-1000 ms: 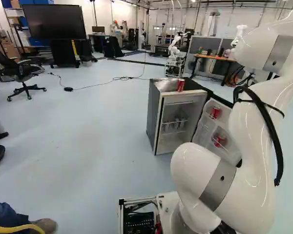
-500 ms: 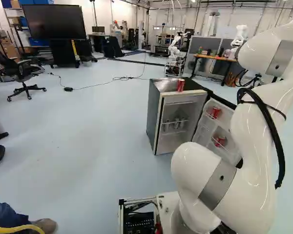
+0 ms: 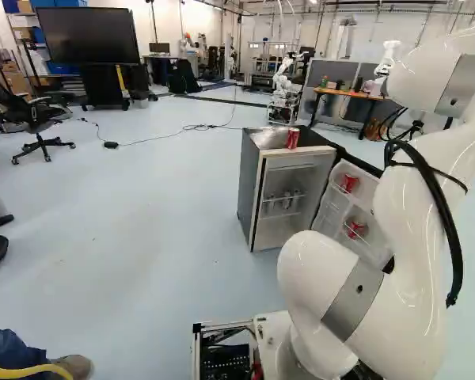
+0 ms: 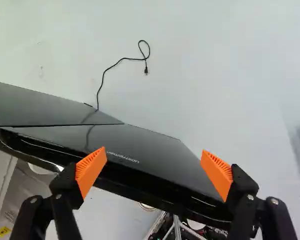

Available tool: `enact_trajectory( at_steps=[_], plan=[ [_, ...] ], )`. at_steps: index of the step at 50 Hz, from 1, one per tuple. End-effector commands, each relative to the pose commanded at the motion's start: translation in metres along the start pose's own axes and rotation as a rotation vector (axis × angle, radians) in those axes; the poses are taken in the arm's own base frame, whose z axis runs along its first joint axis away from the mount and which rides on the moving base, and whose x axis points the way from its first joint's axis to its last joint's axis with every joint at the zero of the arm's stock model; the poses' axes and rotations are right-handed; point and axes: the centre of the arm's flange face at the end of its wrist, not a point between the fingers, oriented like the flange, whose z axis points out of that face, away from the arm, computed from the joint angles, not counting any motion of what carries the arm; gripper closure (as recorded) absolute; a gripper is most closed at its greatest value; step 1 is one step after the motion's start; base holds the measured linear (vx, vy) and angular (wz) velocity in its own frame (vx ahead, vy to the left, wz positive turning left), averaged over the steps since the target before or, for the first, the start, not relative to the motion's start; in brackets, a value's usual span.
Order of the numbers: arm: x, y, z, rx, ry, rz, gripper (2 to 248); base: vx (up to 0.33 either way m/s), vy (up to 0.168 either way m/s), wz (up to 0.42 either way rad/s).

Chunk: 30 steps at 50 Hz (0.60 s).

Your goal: Grab a drink from the fridge

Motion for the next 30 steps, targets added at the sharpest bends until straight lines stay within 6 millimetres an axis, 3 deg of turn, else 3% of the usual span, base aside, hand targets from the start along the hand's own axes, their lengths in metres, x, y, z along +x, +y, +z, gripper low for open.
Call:
enact_trajectory(
  at_steps=[30],
  plan=[
    [-0.0085, -0.0004, -0.004, 0.0, -0.011, -0.001, 3, 0.0, 0.0, 0.0]
  ],
)
